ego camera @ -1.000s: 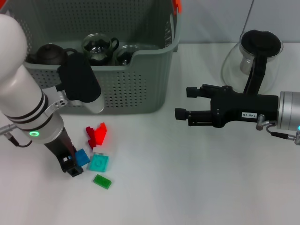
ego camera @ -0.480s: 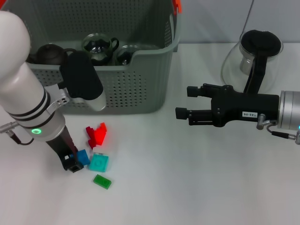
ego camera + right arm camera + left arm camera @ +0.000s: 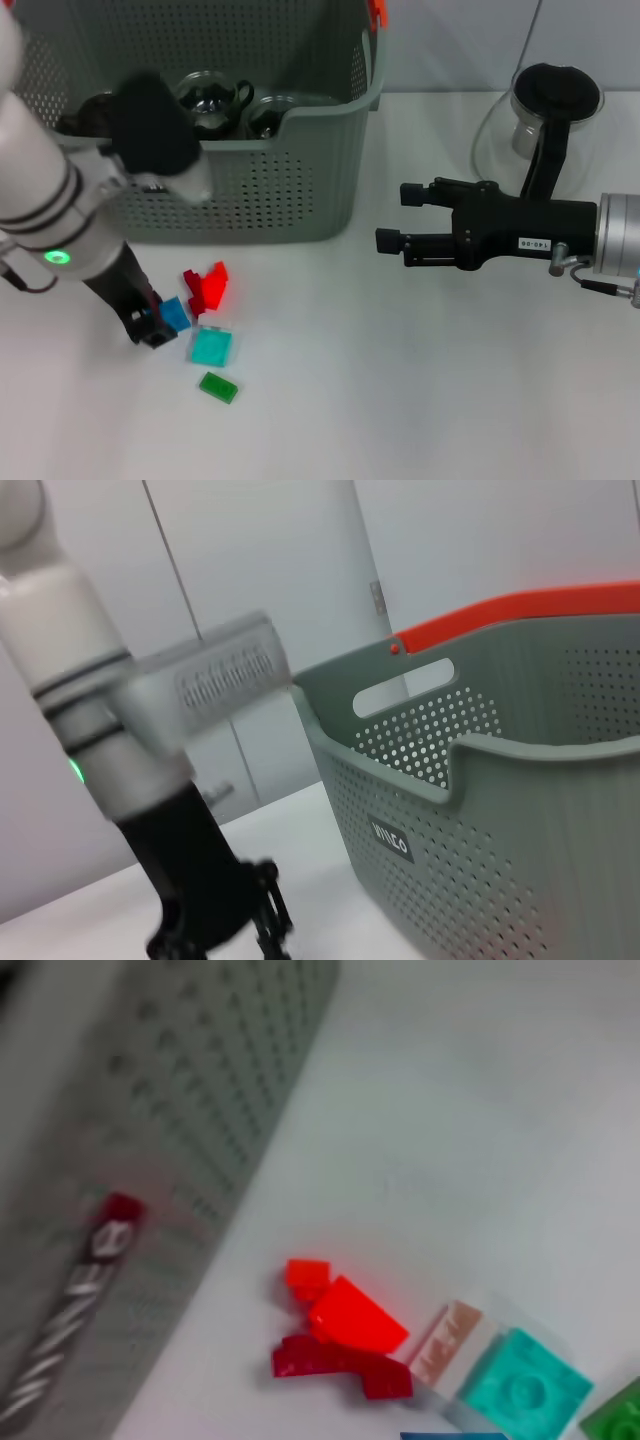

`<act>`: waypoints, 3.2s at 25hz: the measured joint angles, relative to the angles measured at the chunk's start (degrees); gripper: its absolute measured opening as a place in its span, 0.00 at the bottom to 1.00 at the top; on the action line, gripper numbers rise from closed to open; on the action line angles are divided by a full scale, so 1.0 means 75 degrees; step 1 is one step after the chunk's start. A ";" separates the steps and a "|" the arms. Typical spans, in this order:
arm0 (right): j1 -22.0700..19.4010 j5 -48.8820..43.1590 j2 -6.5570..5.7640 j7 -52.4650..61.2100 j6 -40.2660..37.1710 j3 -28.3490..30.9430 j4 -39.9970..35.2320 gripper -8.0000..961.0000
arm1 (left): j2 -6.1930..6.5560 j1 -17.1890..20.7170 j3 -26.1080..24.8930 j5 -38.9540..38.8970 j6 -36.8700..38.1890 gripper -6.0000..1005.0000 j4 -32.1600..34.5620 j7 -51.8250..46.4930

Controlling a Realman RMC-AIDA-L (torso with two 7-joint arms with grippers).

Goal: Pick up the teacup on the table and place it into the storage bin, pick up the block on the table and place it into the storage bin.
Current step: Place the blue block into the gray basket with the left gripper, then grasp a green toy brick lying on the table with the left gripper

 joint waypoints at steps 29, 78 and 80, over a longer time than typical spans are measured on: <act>-0.0017 -0.0009 0.0027 -0.0092 -0.0067 -0.0092 -0.0019 0.95 | 0.1690 -0.1719 -0.4212 -0.3271 -0.2038 0.46 -0.1313 -0.0398; 0.0044 -0.0685 0.0039 -0.0105 -0.0146 -0.0130 -0.0628 0.95 | -0.0204 0.0255 0.1391 -0.0681 0.0587 0.94 0.0526 -0.5156; 0.0069 -0.0750 0.0038 -0.0133 -0.0155 -0.0131 -0.0629 0.95 | -0.0214 0.0256 0.1544 -0.0692 0.0530 0.94 0.0506 -0.5355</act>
